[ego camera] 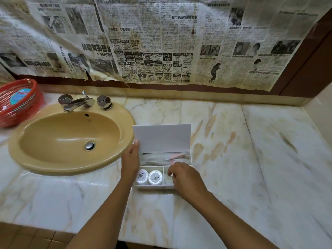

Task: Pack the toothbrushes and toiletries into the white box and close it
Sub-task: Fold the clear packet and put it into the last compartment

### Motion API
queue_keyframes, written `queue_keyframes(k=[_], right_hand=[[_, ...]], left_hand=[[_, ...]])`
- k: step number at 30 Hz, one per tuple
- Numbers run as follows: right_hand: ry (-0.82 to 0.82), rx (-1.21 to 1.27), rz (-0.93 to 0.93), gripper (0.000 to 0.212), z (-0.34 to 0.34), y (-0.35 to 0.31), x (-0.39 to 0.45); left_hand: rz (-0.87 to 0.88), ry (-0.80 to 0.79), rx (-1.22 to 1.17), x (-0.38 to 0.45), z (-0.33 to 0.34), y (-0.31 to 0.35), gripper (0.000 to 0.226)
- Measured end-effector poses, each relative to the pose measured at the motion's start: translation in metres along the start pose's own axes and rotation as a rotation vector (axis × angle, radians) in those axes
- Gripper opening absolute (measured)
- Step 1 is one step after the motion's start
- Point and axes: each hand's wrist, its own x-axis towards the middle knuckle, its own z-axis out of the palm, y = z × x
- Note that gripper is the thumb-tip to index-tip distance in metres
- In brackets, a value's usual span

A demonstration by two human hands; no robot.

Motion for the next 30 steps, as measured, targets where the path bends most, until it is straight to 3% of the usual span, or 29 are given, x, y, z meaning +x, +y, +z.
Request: queue_keyframes(k=[8, 17, 21, 30], right_hand=[[-0.174, -0.009, 0.068, 0.041, 0.005, 0.003, 0.006], [0.237, 0.175, 0.059, 0.026, -0.013, 0.021, -0.008], [0.276, 0.175, 0.17, 0.019, -0.02, 0.038, -0.022], [-0.103, -0.046, 0.337, 0.034, -0.002, 0.069, -0.045]], left_hand=[[-0.003, 0.006, 0.009, 0.001, 0.0, -0.003, 0.036], [-0.008, 0.004, 0.009, 0.0, 0.001, 0.0, 0.032], [0.002, -0.002, -0.012, -0.002, 0.001, 0.002, 0.029], [-0.005, -0.021, -0.021, 0.001, -0.001, -0.004, 0.034]])
